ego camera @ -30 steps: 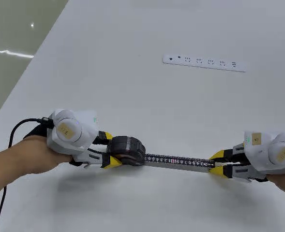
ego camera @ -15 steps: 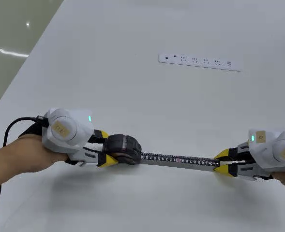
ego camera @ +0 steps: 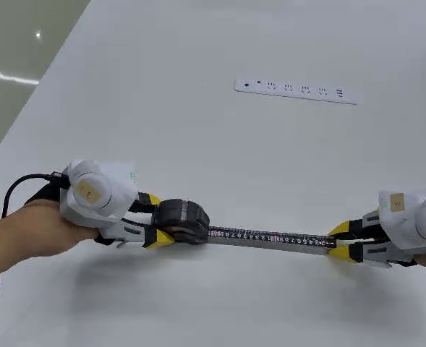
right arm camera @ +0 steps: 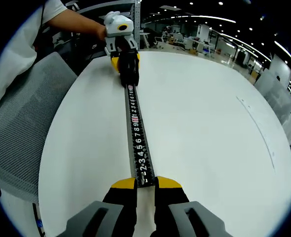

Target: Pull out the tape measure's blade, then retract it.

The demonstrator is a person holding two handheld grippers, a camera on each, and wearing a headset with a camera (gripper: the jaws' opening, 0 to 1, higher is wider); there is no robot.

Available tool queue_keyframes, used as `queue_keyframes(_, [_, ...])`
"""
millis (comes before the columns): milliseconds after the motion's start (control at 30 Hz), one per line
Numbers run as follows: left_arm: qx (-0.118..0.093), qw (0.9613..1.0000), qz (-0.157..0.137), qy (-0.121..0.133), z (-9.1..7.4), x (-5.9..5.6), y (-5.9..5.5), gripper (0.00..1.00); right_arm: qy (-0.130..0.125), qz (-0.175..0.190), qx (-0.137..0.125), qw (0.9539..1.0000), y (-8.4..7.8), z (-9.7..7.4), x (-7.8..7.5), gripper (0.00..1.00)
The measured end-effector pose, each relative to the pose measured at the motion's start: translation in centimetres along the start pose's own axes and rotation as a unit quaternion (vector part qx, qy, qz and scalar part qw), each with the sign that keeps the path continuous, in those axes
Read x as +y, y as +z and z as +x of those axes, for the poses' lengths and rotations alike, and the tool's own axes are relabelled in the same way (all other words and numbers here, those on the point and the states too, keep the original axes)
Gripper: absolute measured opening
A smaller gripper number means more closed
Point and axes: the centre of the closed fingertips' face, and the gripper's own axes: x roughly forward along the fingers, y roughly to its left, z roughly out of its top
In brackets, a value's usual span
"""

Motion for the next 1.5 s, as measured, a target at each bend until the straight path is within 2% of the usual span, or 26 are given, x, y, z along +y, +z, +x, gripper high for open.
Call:
queue_keyframes(367, [0.000,1.0000,0.000,0.000,0.0,0.0,0.1,0.25,-0.005,0.007,0.005,0.9999,-1.1,-1.1,0.3,0.09])
queue_keyframes(667, [0.001,1.0000,0.000,0.000,0.0,0.1,0.1,0.25,-0.007,0.009,0.013,0.9998,-1.8,-1.4,0.1,0.09])
queue_keyframes(867, [0.001,1.0000,0.001,0.001,0.0,0.1,0.1,0.25,-0.006,0.011,0.021,0.9997,-2.9,-1.9,-0.3,0.09])
queue_keyframes(1500, [0.007,0.9998,0.000,0.016,0.0,0.1,0.2,0.27,-0.006,0.024,0.027,0.9993,-3.3,-1.5,-0.8,0.12])
